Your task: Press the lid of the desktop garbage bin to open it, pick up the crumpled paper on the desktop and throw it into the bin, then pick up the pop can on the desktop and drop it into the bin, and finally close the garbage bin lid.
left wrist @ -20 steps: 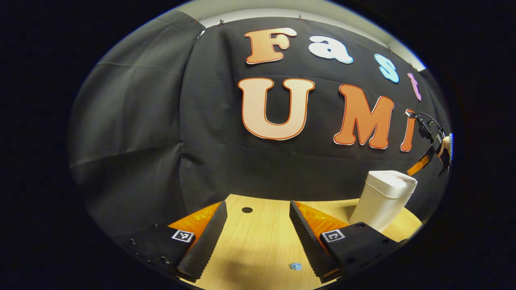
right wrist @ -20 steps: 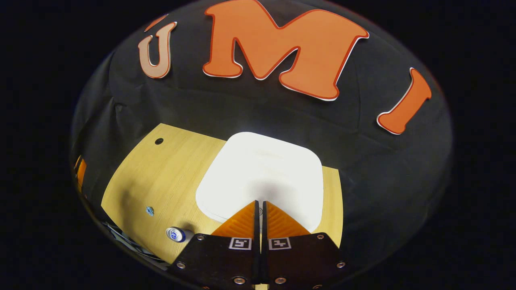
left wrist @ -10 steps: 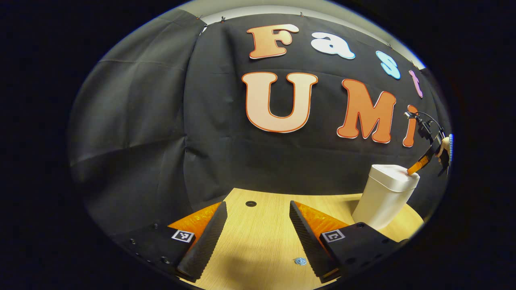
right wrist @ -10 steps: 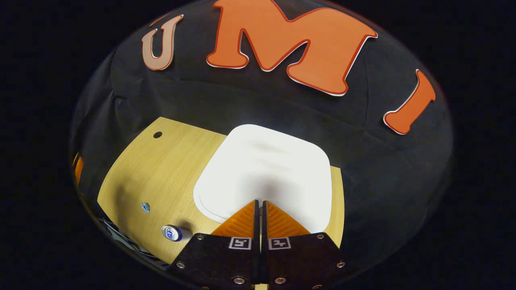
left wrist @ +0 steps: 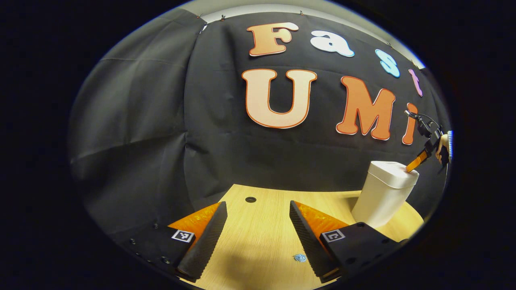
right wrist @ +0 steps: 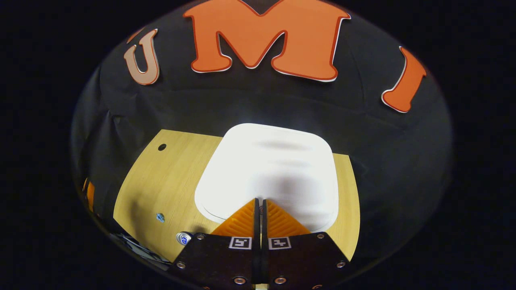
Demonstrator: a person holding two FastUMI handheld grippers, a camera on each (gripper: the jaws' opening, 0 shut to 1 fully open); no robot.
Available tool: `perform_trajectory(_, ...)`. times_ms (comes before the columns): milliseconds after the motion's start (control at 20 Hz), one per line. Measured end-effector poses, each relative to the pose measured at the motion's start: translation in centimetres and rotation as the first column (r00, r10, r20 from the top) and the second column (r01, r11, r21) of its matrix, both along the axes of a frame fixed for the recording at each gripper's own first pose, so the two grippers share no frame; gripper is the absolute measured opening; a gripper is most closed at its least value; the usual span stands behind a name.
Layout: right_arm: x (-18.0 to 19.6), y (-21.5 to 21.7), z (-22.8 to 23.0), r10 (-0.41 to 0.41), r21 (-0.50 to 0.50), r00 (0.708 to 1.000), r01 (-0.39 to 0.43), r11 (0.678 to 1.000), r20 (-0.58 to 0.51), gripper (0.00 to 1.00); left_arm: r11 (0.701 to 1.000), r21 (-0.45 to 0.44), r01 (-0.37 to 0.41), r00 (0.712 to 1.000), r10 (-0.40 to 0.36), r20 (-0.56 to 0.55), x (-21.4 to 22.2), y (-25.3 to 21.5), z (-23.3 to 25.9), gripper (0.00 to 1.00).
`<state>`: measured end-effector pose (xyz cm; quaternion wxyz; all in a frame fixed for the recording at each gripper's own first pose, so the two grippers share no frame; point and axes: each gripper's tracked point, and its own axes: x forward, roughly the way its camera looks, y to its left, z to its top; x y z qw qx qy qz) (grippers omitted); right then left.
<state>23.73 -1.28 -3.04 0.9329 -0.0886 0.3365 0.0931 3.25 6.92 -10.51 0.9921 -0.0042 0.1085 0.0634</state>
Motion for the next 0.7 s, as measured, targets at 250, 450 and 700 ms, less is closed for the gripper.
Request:
perform_trajectory(250,0.3,0.6,3.2,-0.083,0.221,0.991,0.058,0.974,0.105,0.01,1.000,0.014,-0.003,1.000,0.002,0.023,-0.2,0.1,1.2,0.99)
perform_trajectory(450,-1.8,-1.0,7.5,-0.129,0.201,0.950,0.072,0.977,0.283,0.01,0.999,0.043,0.007,0.999,-0.009,0.036,0.0,0.1,1.9,0.98)
perform_trajectory(700,-7.1,-0.1,8.8,-0.077,0.102,0.914,0.039,0.994,0.398,0.01,0.999,0.037,0.027,0.998,-0.029,0.048,0.6,-1.0,2.5,0.99)
